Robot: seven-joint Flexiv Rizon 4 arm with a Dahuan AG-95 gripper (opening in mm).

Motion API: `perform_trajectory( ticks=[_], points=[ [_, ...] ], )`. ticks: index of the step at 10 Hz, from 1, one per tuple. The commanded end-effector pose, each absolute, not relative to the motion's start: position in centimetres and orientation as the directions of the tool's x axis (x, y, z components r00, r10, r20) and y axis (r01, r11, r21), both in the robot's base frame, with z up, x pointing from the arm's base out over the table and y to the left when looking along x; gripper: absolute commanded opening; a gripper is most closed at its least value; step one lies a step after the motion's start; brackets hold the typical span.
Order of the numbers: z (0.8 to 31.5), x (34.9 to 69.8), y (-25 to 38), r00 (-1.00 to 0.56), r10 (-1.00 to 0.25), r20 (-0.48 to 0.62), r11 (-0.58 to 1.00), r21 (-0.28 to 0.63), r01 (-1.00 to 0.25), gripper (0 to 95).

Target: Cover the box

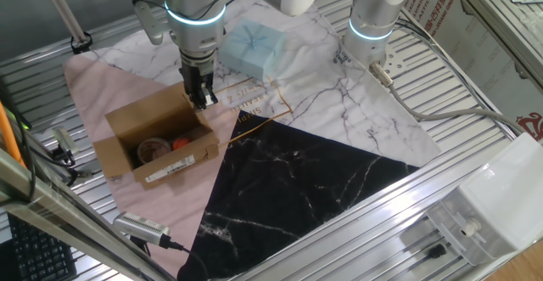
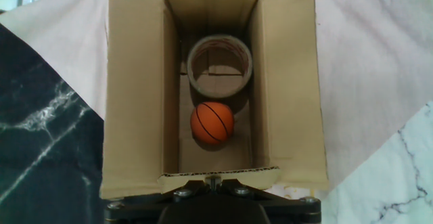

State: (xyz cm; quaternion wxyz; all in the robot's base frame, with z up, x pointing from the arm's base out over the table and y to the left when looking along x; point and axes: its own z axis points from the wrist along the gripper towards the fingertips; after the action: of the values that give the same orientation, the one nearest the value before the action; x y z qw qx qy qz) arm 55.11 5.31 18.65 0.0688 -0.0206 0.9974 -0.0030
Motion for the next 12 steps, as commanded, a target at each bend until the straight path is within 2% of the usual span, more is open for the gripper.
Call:
perform_trajectory(
  ticks=[1, 12],
  points=[
    [18.4, 55.3, 5.2, -0.989, -0.043, -0.138, 0.999, -0.009, -0.042, 0.0],
    [17.3, 56.2, 5.0, -0.990, -0.052, -0.130, 0.999, -0.009, -0.052, 0.0]
  ],
)
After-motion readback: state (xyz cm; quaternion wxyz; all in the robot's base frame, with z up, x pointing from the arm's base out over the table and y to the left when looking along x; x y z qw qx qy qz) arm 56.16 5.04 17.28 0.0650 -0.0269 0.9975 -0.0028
